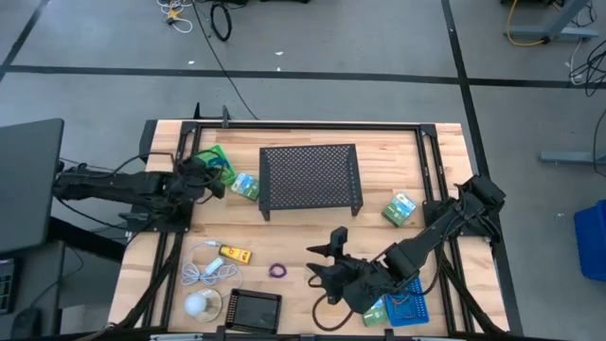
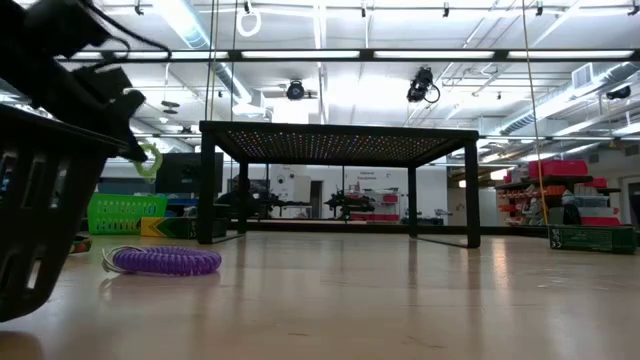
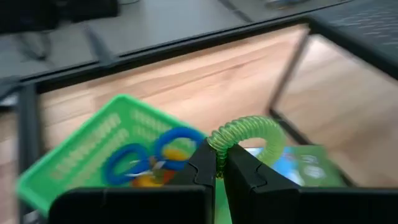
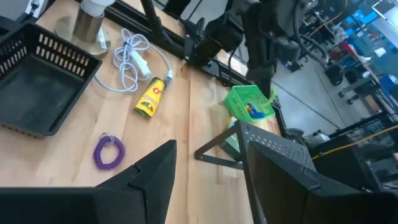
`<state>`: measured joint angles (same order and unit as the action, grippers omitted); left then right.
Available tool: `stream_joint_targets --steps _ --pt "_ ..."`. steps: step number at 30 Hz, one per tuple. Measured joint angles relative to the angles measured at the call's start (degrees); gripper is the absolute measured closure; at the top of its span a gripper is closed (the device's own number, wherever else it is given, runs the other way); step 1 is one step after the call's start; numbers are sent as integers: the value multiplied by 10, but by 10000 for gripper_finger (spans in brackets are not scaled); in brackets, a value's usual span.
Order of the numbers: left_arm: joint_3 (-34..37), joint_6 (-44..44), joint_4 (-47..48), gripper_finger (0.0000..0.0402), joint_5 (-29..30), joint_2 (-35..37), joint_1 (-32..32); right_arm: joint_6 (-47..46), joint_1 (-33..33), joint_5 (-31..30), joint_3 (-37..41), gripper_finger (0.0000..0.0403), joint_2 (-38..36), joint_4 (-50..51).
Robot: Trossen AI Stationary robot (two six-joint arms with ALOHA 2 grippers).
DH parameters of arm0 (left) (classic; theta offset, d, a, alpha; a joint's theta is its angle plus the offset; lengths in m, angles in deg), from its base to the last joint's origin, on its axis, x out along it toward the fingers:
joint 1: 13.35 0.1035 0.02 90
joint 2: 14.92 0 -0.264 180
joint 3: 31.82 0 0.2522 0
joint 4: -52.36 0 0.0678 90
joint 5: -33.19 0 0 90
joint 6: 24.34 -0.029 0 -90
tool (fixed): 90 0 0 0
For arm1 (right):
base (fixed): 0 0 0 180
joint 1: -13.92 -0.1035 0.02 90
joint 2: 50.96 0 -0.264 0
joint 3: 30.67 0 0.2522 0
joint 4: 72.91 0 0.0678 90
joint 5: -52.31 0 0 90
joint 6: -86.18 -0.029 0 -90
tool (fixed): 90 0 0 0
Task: Pick & Place Office Desk Supplies
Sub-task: Put the green spring keychain into the green bin
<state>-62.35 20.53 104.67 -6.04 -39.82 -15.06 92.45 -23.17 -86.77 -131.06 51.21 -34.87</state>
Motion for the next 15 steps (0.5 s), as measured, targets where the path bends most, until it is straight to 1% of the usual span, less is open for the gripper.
stream_joint_targets --steps 4,9,12,15 --pt "0 26 11 387 -13 -55 54 -10 -6 -3 0 197 0 3" --pt "0 40 19 387 -48 -156 123 -27 -16 -22 0 197 0 18" --pt "0 40 12 387 -56 -206 145 -35 -24 -32 0 197 0 27" --pt "0 21 -12 380 -63 -227 150 -37 -30 -50 0 197 0 31"
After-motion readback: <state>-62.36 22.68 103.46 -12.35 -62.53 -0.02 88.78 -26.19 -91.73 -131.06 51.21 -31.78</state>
